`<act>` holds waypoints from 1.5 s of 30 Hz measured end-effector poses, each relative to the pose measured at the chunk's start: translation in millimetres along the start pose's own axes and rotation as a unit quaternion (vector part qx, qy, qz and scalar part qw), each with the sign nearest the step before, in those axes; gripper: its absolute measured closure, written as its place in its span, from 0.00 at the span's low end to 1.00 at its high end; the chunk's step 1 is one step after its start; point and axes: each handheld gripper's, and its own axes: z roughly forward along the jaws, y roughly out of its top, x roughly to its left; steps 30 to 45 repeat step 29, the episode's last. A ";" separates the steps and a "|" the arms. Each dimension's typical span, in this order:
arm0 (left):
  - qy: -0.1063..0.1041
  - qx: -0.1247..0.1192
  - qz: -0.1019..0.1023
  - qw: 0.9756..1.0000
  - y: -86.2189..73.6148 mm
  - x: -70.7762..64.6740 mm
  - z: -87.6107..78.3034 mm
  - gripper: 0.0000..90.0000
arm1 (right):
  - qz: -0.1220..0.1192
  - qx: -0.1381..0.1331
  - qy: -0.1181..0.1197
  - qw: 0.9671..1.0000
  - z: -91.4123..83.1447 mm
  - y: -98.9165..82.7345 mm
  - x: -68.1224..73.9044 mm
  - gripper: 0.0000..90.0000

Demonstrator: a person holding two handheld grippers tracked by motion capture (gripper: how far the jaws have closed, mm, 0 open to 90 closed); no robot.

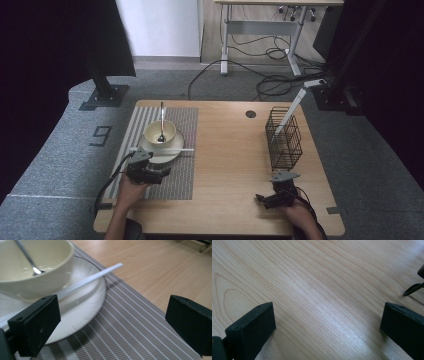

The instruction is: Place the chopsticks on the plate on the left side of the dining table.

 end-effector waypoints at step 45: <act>-0.025 0.124 0.057 0.990 -25.0 -17.6 46.7 0.00 | 0.000 0.000 -0.001 1.000 0.3 0.0 0.5 0.00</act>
